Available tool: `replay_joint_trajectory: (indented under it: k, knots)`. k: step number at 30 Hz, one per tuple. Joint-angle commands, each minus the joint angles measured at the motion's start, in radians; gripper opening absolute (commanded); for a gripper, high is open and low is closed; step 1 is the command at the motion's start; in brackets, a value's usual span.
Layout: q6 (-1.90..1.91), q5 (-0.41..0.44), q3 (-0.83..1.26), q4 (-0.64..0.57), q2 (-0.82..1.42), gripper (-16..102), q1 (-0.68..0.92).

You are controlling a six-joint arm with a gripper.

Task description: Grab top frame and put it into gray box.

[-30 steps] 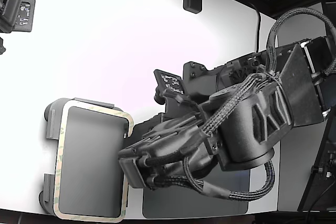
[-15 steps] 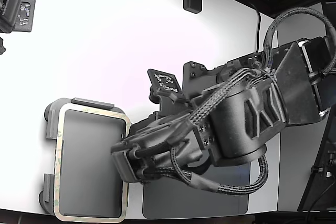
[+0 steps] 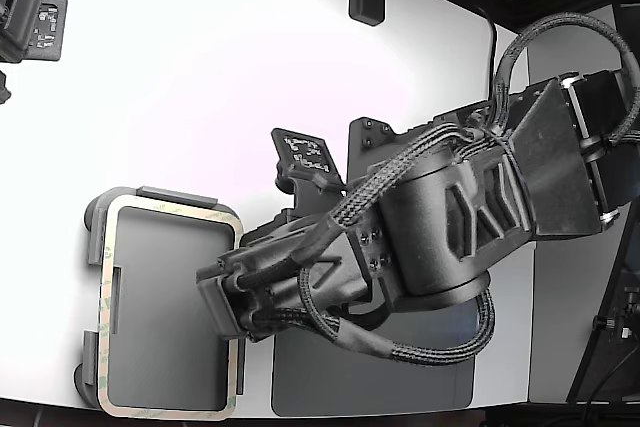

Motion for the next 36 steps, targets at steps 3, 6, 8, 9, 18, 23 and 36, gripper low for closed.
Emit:
replay_joint_trajectory:
  k: [3, 6, 8, 9, 18, 23, 36]
  knots:
    - [0.002, -0.008, -0.023, 0.012, 0.018, -13, -0.02]
    - [0.005, -0.008, -0.017, 0.012, 0.018, -13, -0.023]
    - [0.002, -0.011, -0.012, 0.012, 0.02, -13, -0.025]
    - [0.002, -0.012, -0.009, 0.012, 0.021, -13, -0.026]
    - [-0.011, -0.012, 0.005, 0.012, 0.021, -13, -0.034]
    - [-0.017, -0.012, -0.002, 0.012, 0.014, -13, -0.037]
    - [-0.02, -0.012, -0.003, 0.011, 0.003, -13, -0.038]
